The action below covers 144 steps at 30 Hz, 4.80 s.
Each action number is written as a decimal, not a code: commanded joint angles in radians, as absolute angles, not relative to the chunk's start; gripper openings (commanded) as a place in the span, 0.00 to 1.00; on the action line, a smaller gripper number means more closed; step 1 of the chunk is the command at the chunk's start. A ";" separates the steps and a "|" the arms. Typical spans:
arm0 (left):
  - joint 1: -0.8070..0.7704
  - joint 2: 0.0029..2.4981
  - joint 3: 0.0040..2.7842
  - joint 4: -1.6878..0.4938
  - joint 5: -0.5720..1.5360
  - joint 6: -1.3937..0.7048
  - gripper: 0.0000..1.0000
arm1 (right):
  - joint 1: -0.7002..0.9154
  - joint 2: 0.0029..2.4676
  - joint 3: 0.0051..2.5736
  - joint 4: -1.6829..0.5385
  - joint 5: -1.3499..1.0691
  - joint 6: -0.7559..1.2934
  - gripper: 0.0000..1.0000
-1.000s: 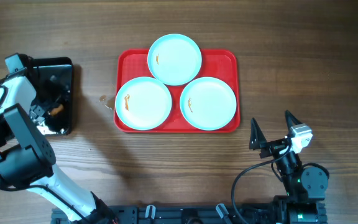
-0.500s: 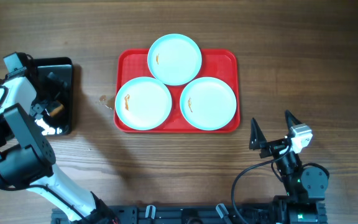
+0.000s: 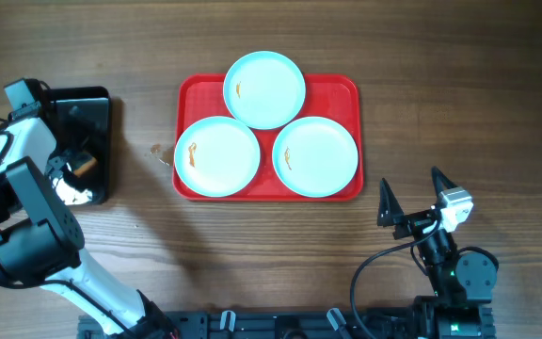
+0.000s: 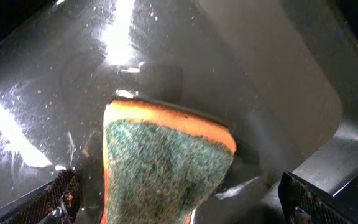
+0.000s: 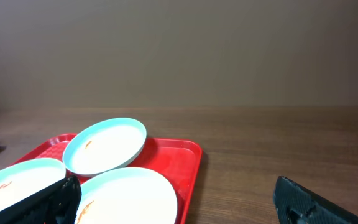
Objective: Clean dirty plates on tray and stack at the side
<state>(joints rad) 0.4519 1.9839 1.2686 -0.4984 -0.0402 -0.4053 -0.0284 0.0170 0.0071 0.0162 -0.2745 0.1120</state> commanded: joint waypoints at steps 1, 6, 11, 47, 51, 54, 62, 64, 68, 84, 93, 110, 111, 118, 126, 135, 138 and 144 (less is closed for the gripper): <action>0.457 1.969 1.259 -0.478 -0.062 -0.397 1.00 | -0.032 0.018 0.005 0.022 -0.261 0.123 1.00; 0.457 1.969 1.259 -0.459 -0.072 -0.397 0.70 | -0.032 0.018 0.005 0.021 -0.262 0.123 1.00; 0.457 1.969 1.259 -0.473 -0.099 -0.397 0.47 | -0.032 0.018 0.005 0.021 -0.261 0.123 1.00; 0.456 1.794 1.259 -0.582 -0.098 -0.397 0.04 | -0.032 0.018 0.005 0.022 -0.261 0.123 1.00; 0.456 1.725 1.259 -0.597 -0.098 -0.397 0.04 | -0.032 0.018 0.005 0.021 -0.261 0.123 1.00; 0.457 1.699 1.259 -0.612 -0.078 -0.397 0.04 | -0.032 0.018 0.005 0.022 -0.261 0.124 1.00; 0.457 1.692 1.259 -0.583 0.041 -0.397 0.04 | -0.032 0.018 0.005 0.021 -0.262 0.123 1.00; 0.457 1.692 1.259 -0.571 0.041 -0.397 0.04 | -0.032 0.018 0.005 0.021 -0.262 0.123 1.00; 0.457 1.692 1.259 -0.560 0.025 -0.397 0.04 | -0.032 0.018 0.005 0.021 -0.261 0.123 1.00; 0.496 1.695 1.259 -0.461 0.039 -0.397 0.04 | -0.032 0.018 0.005 0.022 -0.261 0.124 1.00; 0.499 1.698 1.259 -0.416 0.123 -0.396 0.04 | -0.032 0.018 0.005 0.021 -0.261 0.123 1.00; 0.502 1.747 1.259 -0.418 0.123 -0.340 0.04 | -0.032 0.018 0.005 0.022 -0.261 0.123 1.00; 0.503 1.747 1.259 -0.418 0.123 -0.340 0.04 | -0.032 0.018 0.005 0.021 -0.261 0.123 1.00; 0.503 1.747 1.259 -0.415 0.123 -0.340 0.04 | -0.032 0.018 0.005 0.022 -0.261 0.124 1.00; 0.503 1.747 1.259 -0.409 0.123 -0.340 0.04 | -0.032 0.018 0.005 0.022 -0.261 0.124 1.00; 0.503 1.747 1.259 -0.410 0.123 -0.340 0.04 | -0.032 0.018 0.005 0.021 -0.261 0.123 1.00; 0.503 1.747 1.259 -0.409 0.123 -0.340 0.04 | -0.032 0.018 0.005 0.022 -0.261 0.123 1.00; 0.502 1.747 1.259 -0.408 0.123 -0.340 0.04 | -0.032 0.018 0.005 0.021 -0.261 0.124 1.00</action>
<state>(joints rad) 0.4942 1.7374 1.2594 -0.4171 0.1070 -0.3565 -0.0284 0.0170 0.0071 0.0162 -0.2745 0.1120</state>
